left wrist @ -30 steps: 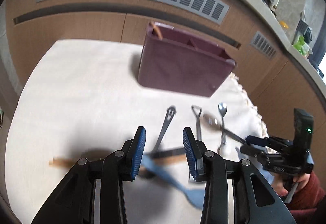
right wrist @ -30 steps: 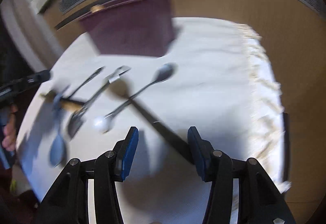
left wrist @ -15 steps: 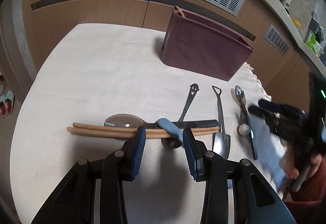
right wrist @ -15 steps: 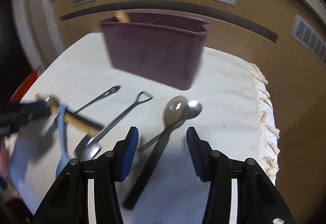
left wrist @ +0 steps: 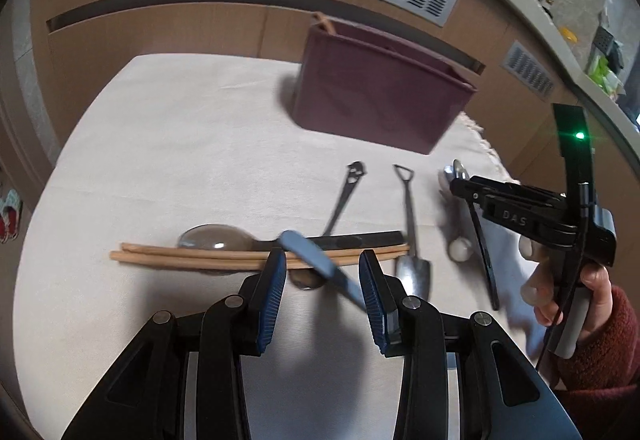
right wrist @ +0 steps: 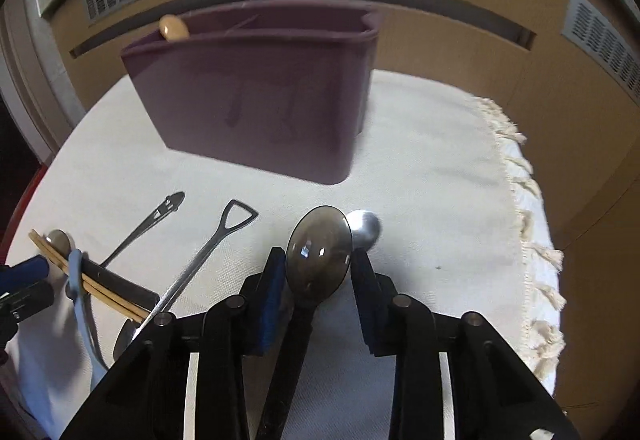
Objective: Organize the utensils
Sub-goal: 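Grasp the dark metal spoon with the right tool while the left tool grasps the ball-handled spoon, then carry both spoons over the caddy and release them inside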
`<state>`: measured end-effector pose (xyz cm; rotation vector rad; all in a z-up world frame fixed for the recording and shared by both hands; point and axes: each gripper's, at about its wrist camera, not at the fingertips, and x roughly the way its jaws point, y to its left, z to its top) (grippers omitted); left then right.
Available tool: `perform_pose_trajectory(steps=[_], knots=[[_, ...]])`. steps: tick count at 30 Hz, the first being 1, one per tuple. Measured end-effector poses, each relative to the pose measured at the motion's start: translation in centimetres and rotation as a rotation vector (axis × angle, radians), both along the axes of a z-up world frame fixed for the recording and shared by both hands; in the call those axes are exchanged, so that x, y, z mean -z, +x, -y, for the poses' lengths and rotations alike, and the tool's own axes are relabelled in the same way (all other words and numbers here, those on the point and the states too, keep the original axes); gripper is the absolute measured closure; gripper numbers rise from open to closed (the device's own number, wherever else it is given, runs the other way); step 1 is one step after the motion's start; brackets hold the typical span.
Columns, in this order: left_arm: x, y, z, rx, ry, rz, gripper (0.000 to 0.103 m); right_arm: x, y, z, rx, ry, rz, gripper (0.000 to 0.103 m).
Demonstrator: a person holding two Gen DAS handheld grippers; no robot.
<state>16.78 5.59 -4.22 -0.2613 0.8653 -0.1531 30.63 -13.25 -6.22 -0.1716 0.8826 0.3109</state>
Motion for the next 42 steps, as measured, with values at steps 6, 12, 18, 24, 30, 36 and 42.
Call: perform_pose_trajectory(steps=[6, 12, 18, 24, 30, 36, 42], knots=[[-0.7, 0.5, 4.2, 0.116, -0.031, 0.063, 0.057, -2.8, -2.5, 3.5, 0.026, 0.014, 0.087, 0.073], [0.0, 2.1, 10.4, 0.209, 0.113, 0.037, 0.057, -3.8, -4.8, 7.1, 0.078, 0.058, 0.126, 0.073], [1.6, 3.7, 13.1, 0.255, 0.157, -0.011, 0.059, -4.0, -6.5, 8.7, 0.099, 0.077, 0.142, 0.073], [2.4, 5.0, 13.3, 0.23, 0.169, -0.021, 0.075, -3.9, -7.0, 8.8, 0.106, 0.076, 0.146, 0.073], [-0.1, 3.6, 10.9, 0.19, 0.128, 0.067, 0.081, -4.8, -7.9, 8.2, 0.088, 0.059, 0.176, 0.073], [-5.5, 0.8, 7.2, 0.14, 0.143, 0.189, 0.081, -6.0, -8.8, 7.0, 0.047, 0.075, 0.202, 0.073], [-8.2, -0.9, 4.0, 0.105, 0.121, 0.188, 0.081, -6.9, -9.1, 5.7, 0.0, 0.124, 0.198, 0.073]])
